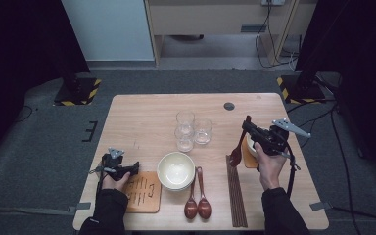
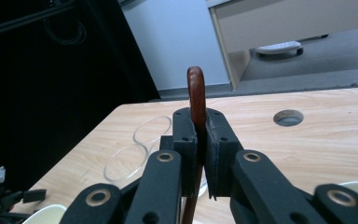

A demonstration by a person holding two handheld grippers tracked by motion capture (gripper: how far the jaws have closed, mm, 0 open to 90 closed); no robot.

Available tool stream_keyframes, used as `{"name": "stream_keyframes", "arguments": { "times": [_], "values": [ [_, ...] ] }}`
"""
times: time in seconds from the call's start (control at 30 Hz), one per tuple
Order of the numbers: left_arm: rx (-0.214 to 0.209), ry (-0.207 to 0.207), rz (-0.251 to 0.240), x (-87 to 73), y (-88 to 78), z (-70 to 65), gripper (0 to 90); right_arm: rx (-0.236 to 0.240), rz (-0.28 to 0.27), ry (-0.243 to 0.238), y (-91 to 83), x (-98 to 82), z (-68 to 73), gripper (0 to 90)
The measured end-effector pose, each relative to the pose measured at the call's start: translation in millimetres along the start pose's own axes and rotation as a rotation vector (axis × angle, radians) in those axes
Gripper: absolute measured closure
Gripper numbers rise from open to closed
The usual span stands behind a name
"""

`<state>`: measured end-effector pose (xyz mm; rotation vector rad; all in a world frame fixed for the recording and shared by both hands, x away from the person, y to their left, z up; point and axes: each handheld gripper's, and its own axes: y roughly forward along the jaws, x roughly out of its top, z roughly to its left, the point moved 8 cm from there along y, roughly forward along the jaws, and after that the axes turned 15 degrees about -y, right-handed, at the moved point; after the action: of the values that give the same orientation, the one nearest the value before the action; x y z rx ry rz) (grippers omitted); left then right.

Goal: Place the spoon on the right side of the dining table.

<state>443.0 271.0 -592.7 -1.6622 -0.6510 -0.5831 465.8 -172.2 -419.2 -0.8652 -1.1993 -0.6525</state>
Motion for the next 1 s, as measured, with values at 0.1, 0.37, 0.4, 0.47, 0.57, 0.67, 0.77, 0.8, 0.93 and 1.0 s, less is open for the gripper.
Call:
{"name": "stream_keyframes", "arguments": {
  "times": [0.1, 0.37, 0.4, 0.47, 0.57, 0.67, 0.77, 0.8, 0.93, 1.0],
  "values": [
    [0.003, -0.002, 0.002, 0.0, 0.2, 0.4, 4.6, -0.007, -0.007, 0.009, 0.5, 2.2, -4.5, 84.5],
    [0.006, -0.002, 0.005, -0.1, 0.4, 0.7, 3.4, -0.047, -0.033, 0.016, -0.6, 10.5, -18.0, 84.5],
    [0.006, -0.002, 0.005, -0.1, 0.5, 0.6, 3.3, -0.053, -0.036, 0.016, -0.7, 11.0, -19.8, 84.5],
    [0.006, -0.002, 0.005, -0.1, 0.5, 0.6, 3.2, -0.061, -0.039, 0.021, -0.7, 11.7, -23.3, 84.5],
    [0.006, -0.002, 0.005, -0.1, 0.5, 0.6, 3.2, -0.074, -0.046, 0.033, -0.9, 12.7, -28.4, 84.5],
    [0.006, -0.002, 0.005, -0.1, 0.5, 0.6, 3.2, -0.085, -0.053, 0.041, -1.0, 13.9, -32.5, 84.5],
    [0.006, -0.002, 0.006, -0.1, 0.5, 0.6, 3.2, -0.094, -0.063, 0.049, -0.3, 15.5, -36.4, 84.5],
    [0.006, -0.002, 0.006, -0.1, 0.5, 0.6, 3.2, -0.098, -0.065, 0.049, 0.1, 15.6, -38.0, 84.5],
    [0.005, -0.002, 0.006, -0.1, 0.5, 0.6, 3.1, -0.114, -0.066, 0.064, 1.0, 15.1, -43.6, 84.5],
    [0.005, -0.002, 0.006, -0.1, 0.5, 0.5, 3.1, -0.123, -0.071, 0.068, 0.9, 15.4, -46.3, 84.5]
  ]
}}
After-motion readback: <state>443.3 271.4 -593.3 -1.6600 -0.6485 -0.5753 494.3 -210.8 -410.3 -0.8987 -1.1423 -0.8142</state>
